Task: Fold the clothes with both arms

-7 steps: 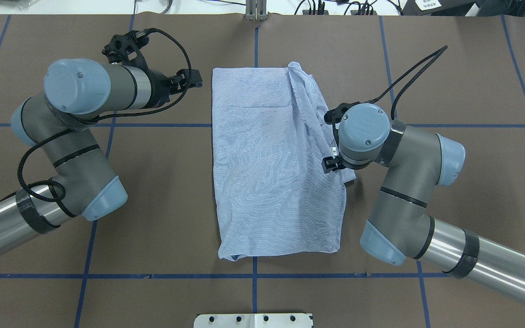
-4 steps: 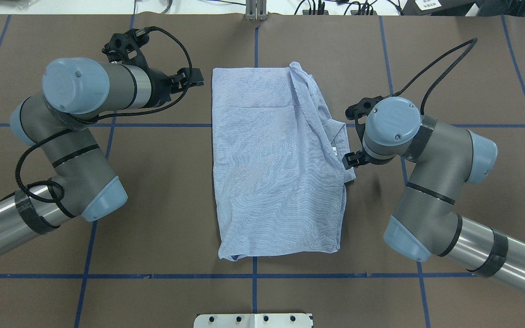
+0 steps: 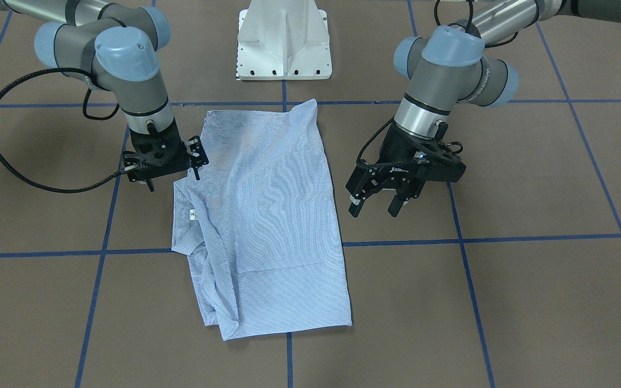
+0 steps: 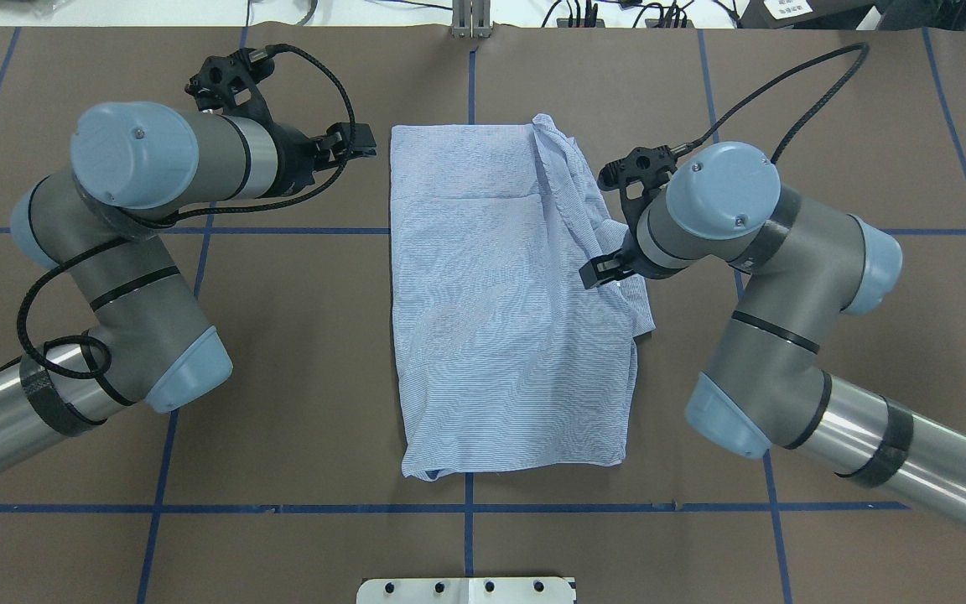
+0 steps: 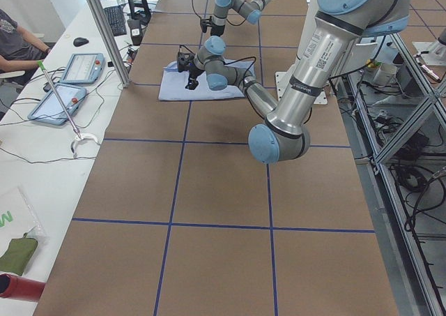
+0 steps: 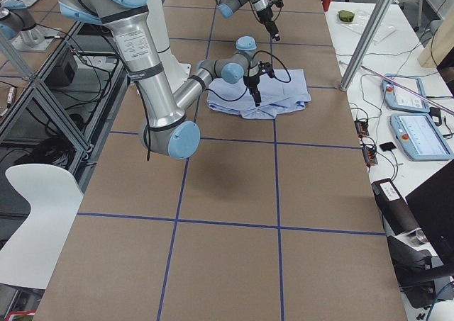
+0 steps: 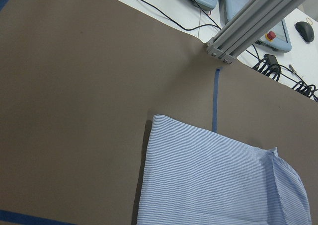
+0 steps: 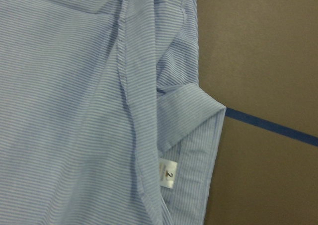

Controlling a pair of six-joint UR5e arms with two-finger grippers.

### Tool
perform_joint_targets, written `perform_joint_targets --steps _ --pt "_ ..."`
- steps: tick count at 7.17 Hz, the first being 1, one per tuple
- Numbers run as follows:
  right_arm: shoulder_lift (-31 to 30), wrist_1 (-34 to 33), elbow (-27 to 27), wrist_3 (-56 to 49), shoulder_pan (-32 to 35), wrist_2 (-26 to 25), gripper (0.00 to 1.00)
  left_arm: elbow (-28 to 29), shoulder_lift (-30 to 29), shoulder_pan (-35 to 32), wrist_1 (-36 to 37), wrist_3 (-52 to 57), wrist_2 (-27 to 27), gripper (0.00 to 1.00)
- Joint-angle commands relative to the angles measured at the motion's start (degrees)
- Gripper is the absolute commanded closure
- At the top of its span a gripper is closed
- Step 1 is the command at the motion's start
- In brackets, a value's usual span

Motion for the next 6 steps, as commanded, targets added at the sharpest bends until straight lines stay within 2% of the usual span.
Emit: perform_joint_targets --steps 1,6 --pt "5.6 8.3 -11.1 -0.3 -0.1 -0.2 0.00 -0.9 -0.1 0.0 1.0 0.0 0.1 0.00" --pt "6.9 8.9 -17.1 -4.4 2.0 -2.7 0.00 -1.1 -0.5 0.1 1.0 -0.1 0.1 0.00"
